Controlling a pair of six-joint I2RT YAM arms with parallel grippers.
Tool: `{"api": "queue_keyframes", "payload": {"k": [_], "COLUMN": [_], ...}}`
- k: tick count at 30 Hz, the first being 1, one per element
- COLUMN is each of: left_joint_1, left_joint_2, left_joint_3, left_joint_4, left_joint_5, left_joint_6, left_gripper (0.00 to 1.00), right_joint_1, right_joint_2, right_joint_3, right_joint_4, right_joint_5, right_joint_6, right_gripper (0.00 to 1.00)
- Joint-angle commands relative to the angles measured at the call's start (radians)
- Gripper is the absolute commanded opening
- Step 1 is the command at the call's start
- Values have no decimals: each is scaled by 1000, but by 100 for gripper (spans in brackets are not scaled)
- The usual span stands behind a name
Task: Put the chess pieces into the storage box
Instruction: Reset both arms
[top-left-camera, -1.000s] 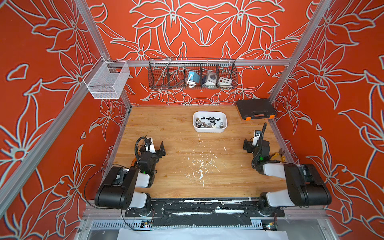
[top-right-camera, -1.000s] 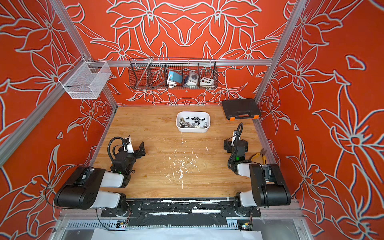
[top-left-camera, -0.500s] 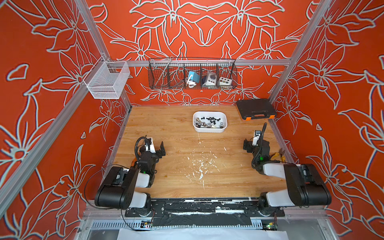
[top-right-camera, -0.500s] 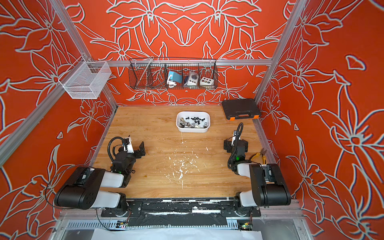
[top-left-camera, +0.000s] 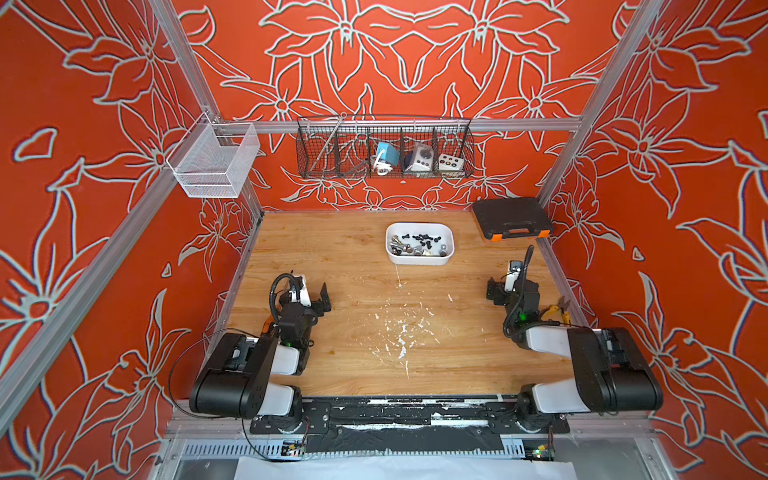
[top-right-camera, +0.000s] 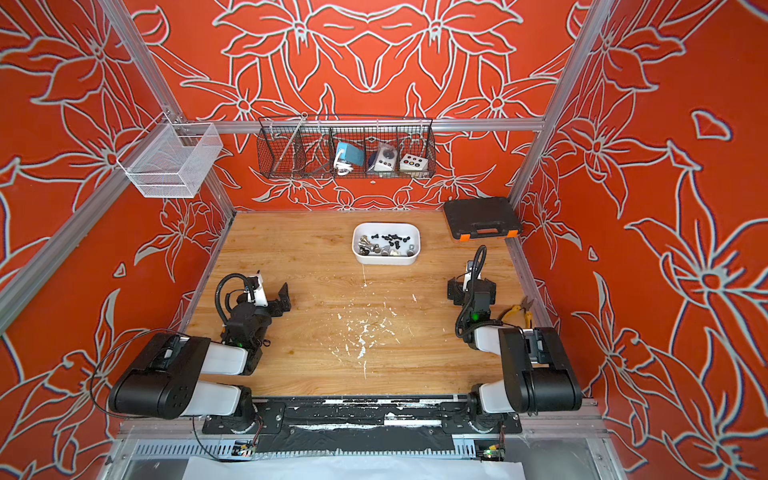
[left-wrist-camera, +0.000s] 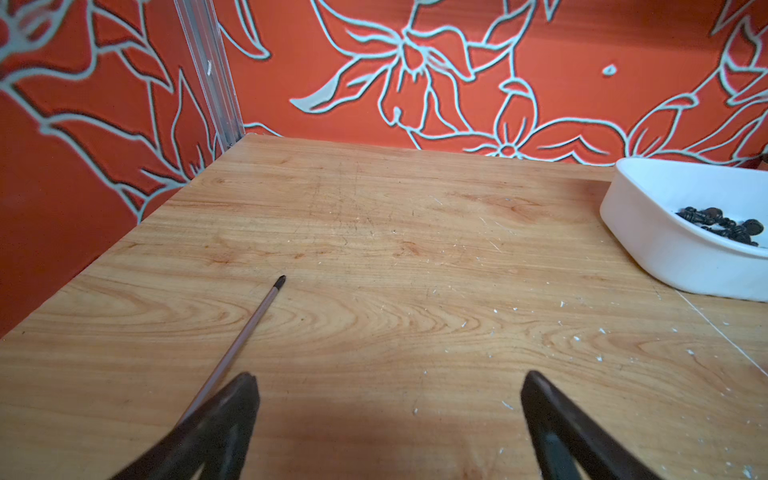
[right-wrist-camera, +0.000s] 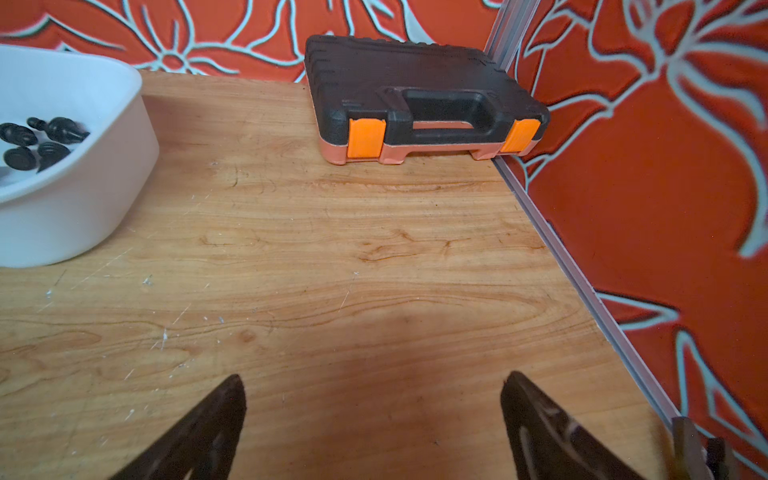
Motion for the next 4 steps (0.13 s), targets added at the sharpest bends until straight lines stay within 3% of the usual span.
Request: {"api": "queue_keyframes", "payload": {"k": [1, 4], "left_joint_1": [-5, -6], "left_joint_2": [-1, -1], "left_joint_3": [9, 9], "left_joint_4": [38, 38], "left_joint_5": [0, 0], "left_joint_6": [7, 7], "left_gripper": [98, 98], "right_joint_1": [-5, -5], "right_joint_2": [0, -3], "right_joint_3": [1, -6], "right_joint_4": [19, 29], "right_joint_5": [8, 7], "right_joint_6": [-10, -11], "right_gripper": [98, 98]}}
